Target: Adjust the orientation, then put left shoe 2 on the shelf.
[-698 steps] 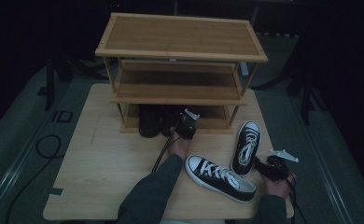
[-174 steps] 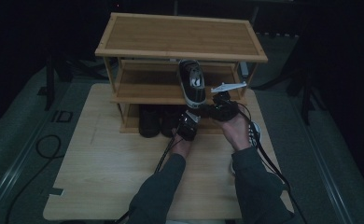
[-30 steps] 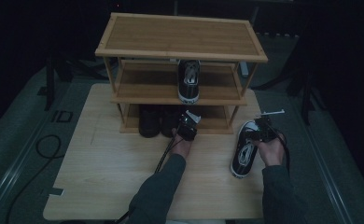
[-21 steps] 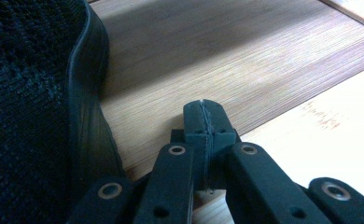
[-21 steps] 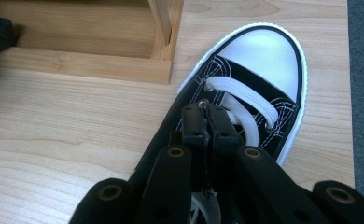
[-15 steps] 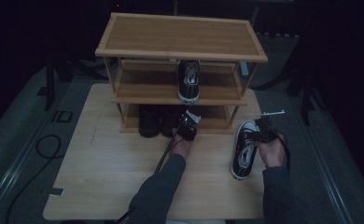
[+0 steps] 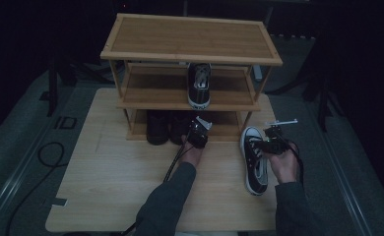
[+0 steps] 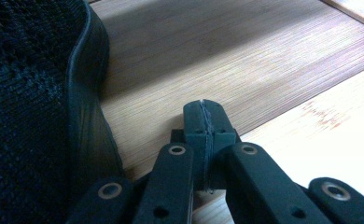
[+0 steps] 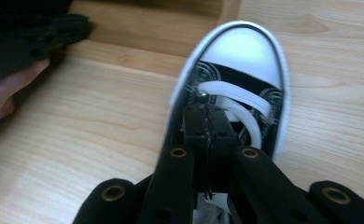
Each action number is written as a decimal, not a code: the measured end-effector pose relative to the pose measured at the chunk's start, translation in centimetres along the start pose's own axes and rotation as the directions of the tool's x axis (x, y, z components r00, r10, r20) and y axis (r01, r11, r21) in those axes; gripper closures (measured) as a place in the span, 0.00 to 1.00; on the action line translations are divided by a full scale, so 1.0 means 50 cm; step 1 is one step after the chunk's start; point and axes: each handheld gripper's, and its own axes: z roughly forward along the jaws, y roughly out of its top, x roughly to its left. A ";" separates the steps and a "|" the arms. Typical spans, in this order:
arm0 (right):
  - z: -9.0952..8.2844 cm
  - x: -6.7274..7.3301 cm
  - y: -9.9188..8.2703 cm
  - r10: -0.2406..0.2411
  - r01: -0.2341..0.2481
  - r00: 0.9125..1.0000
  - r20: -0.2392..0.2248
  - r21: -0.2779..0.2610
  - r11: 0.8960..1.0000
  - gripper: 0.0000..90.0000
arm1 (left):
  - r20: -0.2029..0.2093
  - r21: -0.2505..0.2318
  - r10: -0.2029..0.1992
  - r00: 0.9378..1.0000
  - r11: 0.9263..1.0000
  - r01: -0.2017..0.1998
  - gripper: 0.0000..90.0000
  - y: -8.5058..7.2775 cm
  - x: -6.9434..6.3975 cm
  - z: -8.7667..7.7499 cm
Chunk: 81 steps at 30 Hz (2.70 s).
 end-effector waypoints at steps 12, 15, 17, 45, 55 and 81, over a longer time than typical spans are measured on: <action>-0.004 0.063 0.007 -0.069 0.067 0.994 -0.083 -0.027 0.997 1.00 | 0.000 0.002 0.000 1.000 1.000 0.000 1.00 0.000 0.000 0.000; -0.032 0.094 0.030 -0.127 0.122 0.988 -0.087 -0.061 0.991 1.00 | -0.001 0.002 -0.001 1.000 1.000 0.001 1.00 0.000 0.000 0.000; -0.044 0.110 0.043 -0.158 0.153 0.984 -0.084 -0.068 0.986 1.00 | 0.000 0.003 -0.002 1.000 1.000 0.002 1.00 0.000 0.001 -0.001; -0.078 0.046 -0.077 -0.199 0.193 0.976 -0.088 -0.071 0.979 0.94 | -0.001 0.002 0.002 1.000 1.000 -0.002 1.00 -0.001 0.002 -0.002; -0.076 0.027 -0.104 -0.199 0.196 0.979 -0.039 -0.051 0.979 0.88 | -0.002 0.002 0.003 1.000 1.000 -0.003 1.00 -0.001 0.002 -0.002; -0.044 0.018 -0.126 -0.206 0.207 0.978 -0.028 0.015 0.978 0.85 | -0.005 0.000 0.005 1.000 1.000 -0.005 1.00 -0.001 0.001 -0.002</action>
